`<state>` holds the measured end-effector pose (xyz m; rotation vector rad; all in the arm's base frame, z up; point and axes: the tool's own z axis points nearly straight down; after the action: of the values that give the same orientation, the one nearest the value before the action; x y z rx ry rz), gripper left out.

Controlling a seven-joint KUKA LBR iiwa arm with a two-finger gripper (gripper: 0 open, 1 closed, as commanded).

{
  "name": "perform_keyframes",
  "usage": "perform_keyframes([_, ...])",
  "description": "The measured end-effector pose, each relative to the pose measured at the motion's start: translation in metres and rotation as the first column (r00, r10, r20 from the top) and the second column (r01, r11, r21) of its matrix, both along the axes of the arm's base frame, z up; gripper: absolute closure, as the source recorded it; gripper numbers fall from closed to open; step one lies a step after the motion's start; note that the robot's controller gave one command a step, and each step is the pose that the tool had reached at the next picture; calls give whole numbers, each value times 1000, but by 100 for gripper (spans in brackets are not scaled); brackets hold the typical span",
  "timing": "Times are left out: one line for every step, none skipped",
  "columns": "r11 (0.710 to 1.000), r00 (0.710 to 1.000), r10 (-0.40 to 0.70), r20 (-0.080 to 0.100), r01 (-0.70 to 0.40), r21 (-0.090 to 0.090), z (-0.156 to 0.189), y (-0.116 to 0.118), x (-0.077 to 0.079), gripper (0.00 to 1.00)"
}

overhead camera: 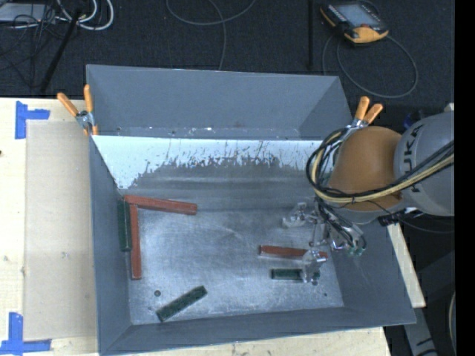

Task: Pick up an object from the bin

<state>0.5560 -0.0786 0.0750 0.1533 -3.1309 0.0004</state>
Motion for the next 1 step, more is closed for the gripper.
perform_keyframes([1000, 1000, -1, 15, 1, -1, 8, -1, 2, 100])
